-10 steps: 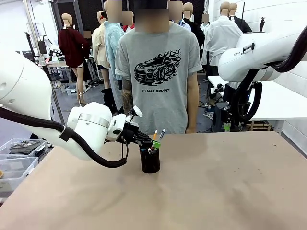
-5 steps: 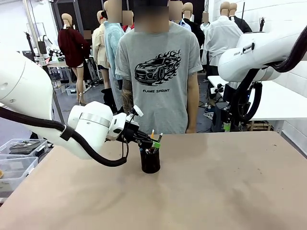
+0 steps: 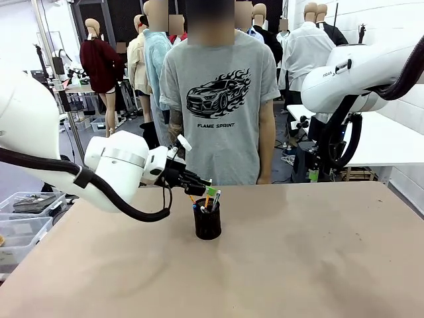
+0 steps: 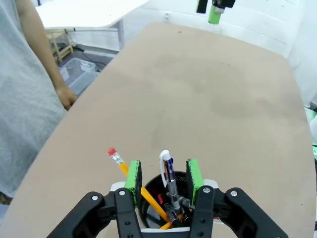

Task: Place the pens into the pen holder.
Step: Pick up a writing instrument from the table and place it into the Pen holder.

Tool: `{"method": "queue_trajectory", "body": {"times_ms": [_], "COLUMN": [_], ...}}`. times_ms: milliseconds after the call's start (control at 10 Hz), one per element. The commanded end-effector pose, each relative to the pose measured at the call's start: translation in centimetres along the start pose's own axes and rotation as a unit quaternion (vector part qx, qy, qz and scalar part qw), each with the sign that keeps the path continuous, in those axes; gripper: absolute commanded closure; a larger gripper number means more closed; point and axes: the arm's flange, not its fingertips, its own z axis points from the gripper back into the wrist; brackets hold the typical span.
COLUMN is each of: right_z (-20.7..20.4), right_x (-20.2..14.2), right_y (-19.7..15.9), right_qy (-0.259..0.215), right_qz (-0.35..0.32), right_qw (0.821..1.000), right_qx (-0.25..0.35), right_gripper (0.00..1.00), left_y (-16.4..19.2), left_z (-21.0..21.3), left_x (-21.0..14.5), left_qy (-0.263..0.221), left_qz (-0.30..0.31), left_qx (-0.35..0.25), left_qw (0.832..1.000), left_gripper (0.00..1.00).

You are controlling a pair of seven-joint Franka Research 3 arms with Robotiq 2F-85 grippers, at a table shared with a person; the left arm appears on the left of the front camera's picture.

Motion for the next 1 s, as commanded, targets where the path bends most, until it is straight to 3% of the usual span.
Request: {"method": "queue_trajectory", "body": {"times_ms": [0,200,400,700,900], "right_z": [0.0,0.0,0.0,0.0,0.0], "right_x": [0.0,0.0,0.0,0.0,0.0], "right_y": [-0.2,-0.2,-0.2,-0.2,-0.2], "right_qy": [-0.010,-0.010,-0.010,-0.010,-0.010], "right_qz": [0.005,0.005,0.005,0.005,0.005], "right_qw": [1.000,1.000,1.000,1.000,1.000], "right_qx": [0.010,0.010,0.010,0.010,0.010], "right_gripper": [0.37,0.37,0.37,0.37,0.37], "left_y": [-0.3,-0.4,-0.2,-0.6,-0.3], "left_z": [2.6,6.1,10.3,17.6,20.2], "left_x": [0.9,1.9,2.1,2.4,1.2], "left_qy": [0.002,0.020,0.081,0.165,0.198], "left_qz": [0.003,-0.002,0.020,0.078,0.125], "left_qx": [0.026,0.032,0.102,0.186,0.178], "left_qw": [1.000,0.999,0.991,0.965,0.956], "left_gripper": [0.51,0.51,0.51,0.51,0.51]}}
